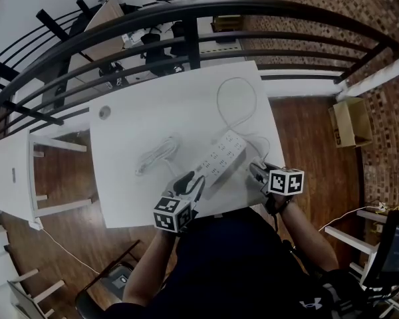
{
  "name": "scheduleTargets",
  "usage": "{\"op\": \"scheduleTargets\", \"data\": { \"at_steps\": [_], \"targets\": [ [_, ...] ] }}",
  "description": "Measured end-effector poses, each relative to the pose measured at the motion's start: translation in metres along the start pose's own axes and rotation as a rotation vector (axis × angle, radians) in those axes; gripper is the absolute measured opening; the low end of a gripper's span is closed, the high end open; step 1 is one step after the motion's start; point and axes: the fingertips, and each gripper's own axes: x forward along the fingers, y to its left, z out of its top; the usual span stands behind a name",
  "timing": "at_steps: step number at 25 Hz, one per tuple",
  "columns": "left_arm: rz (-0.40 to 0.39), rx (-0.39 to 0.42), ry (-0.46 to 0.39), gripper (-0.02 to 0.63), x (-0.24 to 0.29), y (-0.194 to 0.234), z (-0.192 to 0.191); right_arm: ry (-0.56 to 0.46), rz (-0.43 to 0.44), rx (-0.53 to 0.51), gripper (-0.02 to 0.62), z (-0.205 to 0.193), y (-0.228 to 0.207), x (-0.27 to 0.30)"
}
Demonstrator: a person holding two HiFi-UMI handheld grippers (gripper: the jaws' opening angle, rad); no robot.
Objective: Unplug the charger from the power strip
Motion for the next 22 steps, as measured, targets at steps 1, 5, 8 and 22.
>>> {"op": "scheduleTargets", "data": {
  "at_steps": [1, 5, 8, 22],
  "targets": [
    [-0.002, 0.003, 0.000, 0.146, 0.000, 0.000, 0.000, 0.009, -0.014, -0.009, 0.143, -0.003, -0.002, 0.002],
    [-0.012, 0.010, 0.001, 0.146, 0.000, -0.005, 0.002, 0.026, -0.045, -0.044, 0.143, -0.012, -0.003, 0.007],
    [-0.022, 0.011, 0.006, 0.146, -0.001, -0.007, 0.002, 0.031, -0.049, -0.049, 0.143, -0.015, -0.002, 0.009],
    [-0.067, 0.006, -0.003, 0.146, -0.009, -0.008, 0.008, -0.015, -0.068, 0.029, 0.146, -0.011, -0.007, 0.011]
  ]
}}
